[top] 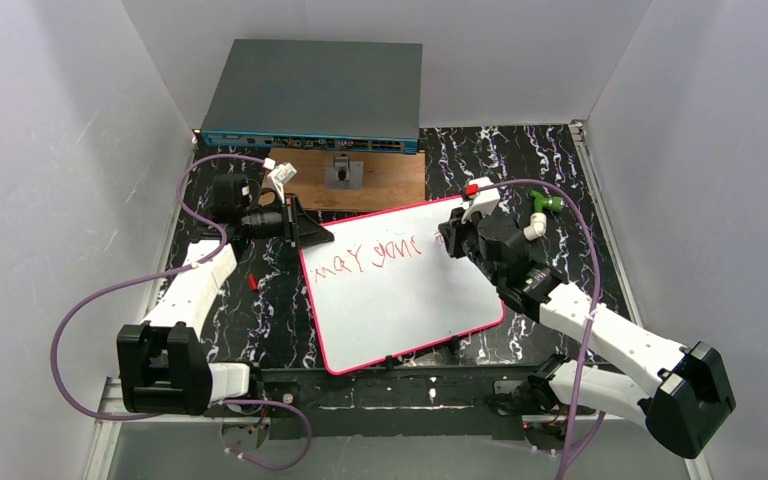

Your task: Write a sentence on the whiteboard

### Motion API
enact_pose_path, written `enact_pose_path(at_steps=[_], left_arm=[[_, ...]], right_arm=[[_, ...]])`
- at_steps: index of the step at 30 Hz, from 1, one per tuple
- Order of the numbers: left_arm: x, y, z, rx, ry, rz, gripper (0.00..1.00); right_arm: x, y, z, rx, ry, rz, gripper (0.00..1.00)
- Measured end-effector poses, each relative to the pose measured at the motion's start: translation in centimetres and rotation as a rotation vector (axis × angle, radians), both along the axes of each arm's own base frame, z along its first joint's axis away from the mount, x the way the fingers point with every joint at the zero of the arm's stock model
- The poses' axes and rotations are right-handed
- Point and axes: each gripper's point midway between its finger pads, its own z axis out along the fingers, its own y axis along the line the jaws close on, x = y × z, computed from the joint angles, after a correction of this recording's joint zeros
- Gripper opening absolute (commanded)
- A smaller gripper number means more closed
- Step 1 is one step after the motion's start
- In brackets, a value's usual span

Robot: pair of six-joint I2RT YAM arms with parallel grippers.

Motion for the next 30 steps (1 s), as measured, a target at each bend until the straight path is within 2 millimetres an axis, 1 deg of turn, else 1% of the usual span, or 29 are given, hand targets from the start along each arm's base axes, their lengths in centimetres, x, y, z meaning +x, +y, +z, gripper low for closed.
enact_pose_path(at_steps=[15, 23, 30], left_arm=[[0.0, 0.0, 0.0, 0.002, -0.007, -0.005, 0.00], [0.0, 0.0, 0.0, 0.002, -0.011, -0.008, 0.00], [0.0, 0.0, 0.0, 0.003, -0.011, -0.007, 0.00]], right_arm=[[-0.5, 0.6, 0.1, 0.040, 0.022, 0.028, 0.01], [-1.4, -0.3, -1.0, 0.030, 0.038, 0.024, 0.01], [-1.3, -1.2, -1.4, 0.000, 0.034, -0.013, 0.01]])
